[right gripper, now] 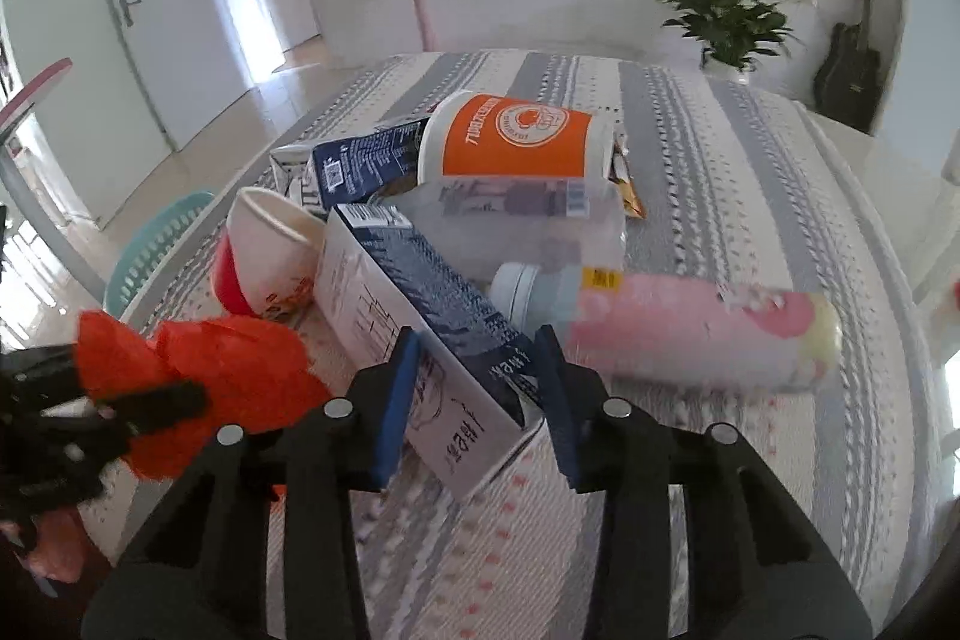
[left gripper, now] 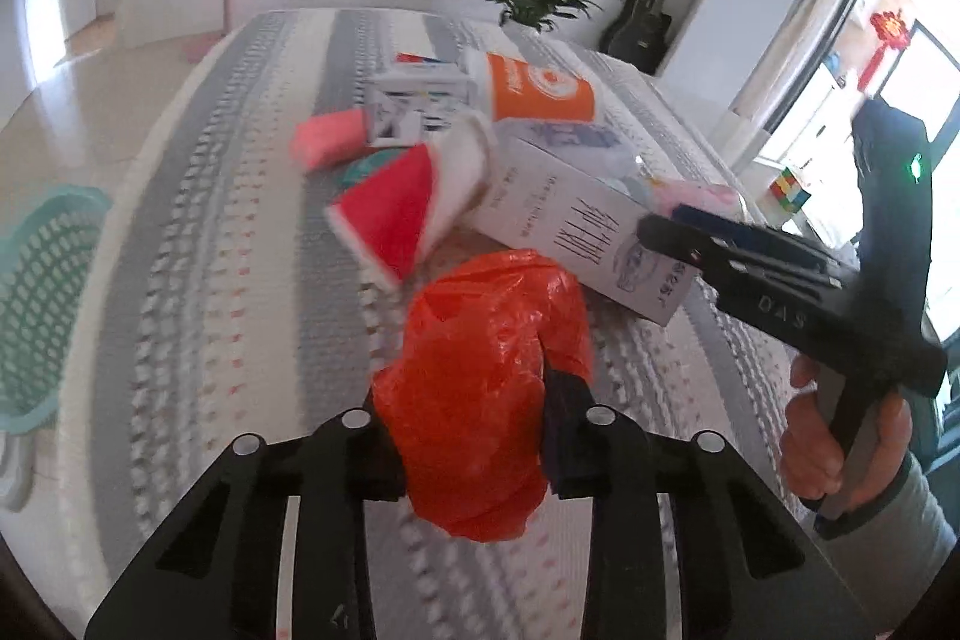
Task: Collect trash
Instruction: 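Grasp the red plastic bag with the left tool while the right tool grasps a blue milk carton, then carry the bag and carton to the teal basket and open both tools to drop them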
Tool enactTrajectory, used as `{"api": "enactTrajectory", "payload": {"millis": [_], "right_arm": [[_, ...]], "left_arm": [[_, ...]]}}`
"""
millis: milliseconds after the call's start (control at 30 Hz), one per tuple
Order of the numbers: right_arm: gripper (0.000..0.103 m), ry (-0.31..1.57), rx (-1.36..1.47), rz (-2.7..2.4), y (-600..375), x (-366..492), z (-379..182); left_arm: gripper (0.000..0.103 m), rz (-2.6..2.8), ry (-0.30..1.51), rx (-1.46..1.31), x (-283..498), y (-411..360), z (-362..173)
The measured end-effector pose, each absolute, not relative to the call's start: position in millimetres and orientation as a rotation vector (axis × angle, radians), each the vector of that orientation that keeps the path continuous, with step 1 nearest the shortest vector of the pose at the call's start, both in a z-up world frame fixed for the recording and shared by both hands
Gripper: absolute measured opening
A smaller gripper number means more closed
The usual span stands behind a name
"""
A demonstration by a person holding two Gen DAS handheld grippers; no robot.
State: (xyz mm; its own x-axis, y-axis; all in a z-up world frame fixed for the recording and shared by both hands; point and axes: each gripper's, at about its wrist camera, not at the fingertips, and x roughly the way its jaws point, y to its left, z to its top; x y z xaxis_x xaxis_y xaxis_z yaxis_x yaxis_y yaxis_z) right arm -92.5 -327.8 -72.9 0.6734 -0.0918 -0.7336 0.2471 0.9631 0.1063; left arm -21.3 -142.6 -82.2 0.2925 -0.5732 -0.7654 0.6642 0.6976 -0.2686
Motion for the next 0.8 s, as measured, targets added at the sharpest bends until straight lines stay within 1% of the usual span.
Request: {"api": "enactTrajectory", "payload": {"millis": [133,233,267,300,333,367,400,500,633,800], "right_arm": [[0.037,0.824,0.240,-0.130,-302.1,-106.5,-64.8],[0.037,0.845,0.200,-0.081,-278.8,-110.4,-60.6],[0.039,0.845,0.181,-0.074,-274.5,-110.1,-58.4],[0.048,0.842,0.152,-0.083,-272.2,-109.5,-56.3],[0.054,0.835,0.117,-0.109,-272.3,-108.0,-53.0],[0.061,0.830,0.104,-0.116,-274.4,-106.0,-51.0],[0.064,0.830,0.093,-0.112,-277.3,-101.8,-49.2],[0.067,0.874,0.034,-0.089,-285.2,-83.3,-51.8],[0.067,0.931,0.013,-0.056,-292.8,-62.2,-63.5],[0.067,0.934,0.020,-0.023,-287.8,-61.6,-67.2]], "left_arm": [[0.027,-0.767,0.954,0.087,-16.0,-110.1,-70.3],[0.027,-0.741,0.942,0.058,-11.7,-87.5,-63.2],[0.027,-0.734,0.941,0.046,-10.1,-80.7,-61.1],[0.027,-0.729,0.941,0.034,-8.7,-75.0,-58.9],[0.027,-0.725,0.939,0.027,-8.3,-72.3,-58.0],[0.027,-0.720,0.935,0.020,-7.2,-67.3,-55.9],[0.027,-0.716,0.929,0.018,-6.9,-64.4,-54.6],[0.027,-0.712,0.922,0.006,-4.7,-58.6,-50.9],[0.027,-0.706,0.920,0.001,-1.4,-53.4,-49.2],[0.027,-0.695,0.919,-0.018,4.1,-43.5,-48.6]]}}
